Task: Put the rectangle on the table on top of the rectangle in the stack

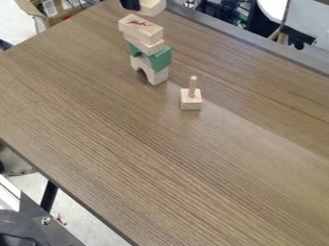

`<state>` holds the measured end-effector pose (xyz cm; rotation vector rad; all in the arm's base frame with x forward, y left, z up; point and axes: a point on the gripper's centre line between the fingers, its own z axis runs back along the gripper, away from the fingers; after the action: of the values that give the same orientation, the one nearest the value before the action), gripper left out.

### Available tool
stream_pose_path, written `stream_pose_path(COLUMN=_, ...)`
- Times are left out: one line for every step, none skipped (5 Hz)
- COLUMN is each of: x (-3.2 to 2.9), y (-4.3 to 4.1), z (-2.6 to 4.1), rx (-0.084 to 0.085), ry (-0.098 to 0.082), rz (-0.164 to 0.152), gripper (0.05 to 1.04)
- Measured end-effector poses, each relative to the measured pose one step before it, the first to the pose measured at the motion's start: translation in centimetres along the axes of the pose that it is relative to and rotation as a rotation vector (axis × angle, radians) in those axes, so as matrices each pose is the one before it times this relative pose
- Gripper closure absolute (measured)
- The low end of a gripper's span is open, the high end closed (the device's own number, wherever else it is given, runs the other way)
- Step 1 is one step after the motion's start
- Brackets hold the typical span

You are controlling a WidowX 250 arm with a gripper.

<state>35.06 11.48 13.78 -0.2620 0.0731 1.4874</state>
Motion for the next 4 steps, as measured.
stream_pose_path(x=-0.120, y=-0.028, z=-0.114, rx=0.0017, ry=-0.0009, rz=0.0006, gripper=0.501)
stream_pose_path(x=-0.263, y=0.064, z=-0.106, rx=0.0168, ry=-0.0077, rz=-0.0010, gripper=0.205)
stream_pose_path(x=-0.264, y=0.065, z=-0.001, rx=0.0095, ry=0.0073, rz=-0.0061, gripper=0.077)
stream_pose_path(x=-0.055, y=-0.347, z=0.554, rx=-0.0128, ry=-0.0012, rz=-0.0077, gripper=0.083)
